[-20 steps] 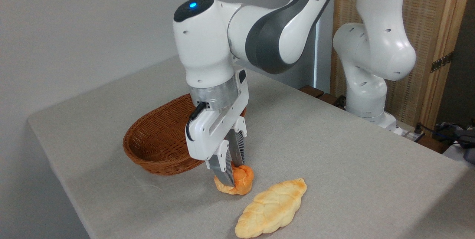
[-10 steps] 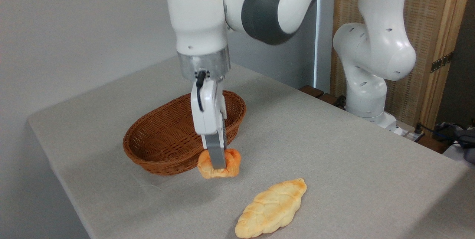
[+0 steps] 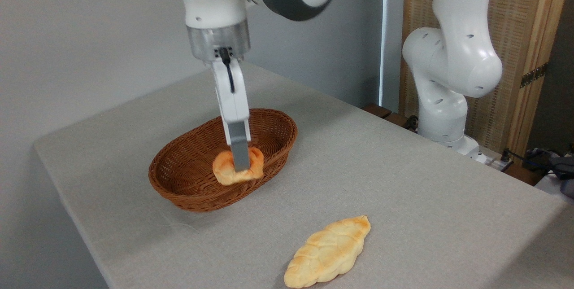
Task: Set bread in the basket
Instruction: 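Lift the orange bun and carry it over the wicker basket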
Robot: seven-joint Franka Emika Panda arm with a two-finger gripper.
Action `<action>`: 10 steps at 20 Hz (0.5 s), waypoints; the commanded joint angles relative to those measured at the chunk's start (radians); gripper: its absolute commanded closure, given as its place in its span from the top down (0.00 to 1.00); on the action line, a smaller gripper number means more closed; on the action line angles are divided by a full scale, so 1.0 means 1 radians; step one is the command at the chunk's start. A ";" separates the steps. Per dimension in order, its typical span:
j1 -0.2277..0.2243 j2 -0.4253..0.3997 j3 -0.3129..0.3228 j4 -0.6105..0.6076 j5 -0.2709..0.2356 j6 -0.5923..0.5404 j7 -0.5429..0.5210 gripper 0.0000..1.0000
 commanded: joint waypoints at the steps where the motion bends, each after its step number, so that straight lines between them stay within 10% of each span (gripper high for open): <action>1: -0.001 0.004 -0.064 0.059 -0.003 -0.075 -0.116 0.40; 7: -0.001 0.039 -0.170 0.059 0.040 -0.072 -0.301 0.41; 9: -0.001 0.053 -0.195 0.059 0.055 -0.072 -0.353 0.50; 10: -0.001 0.059 -0.204 0.059 0.057 -0.070 -0.382 0.71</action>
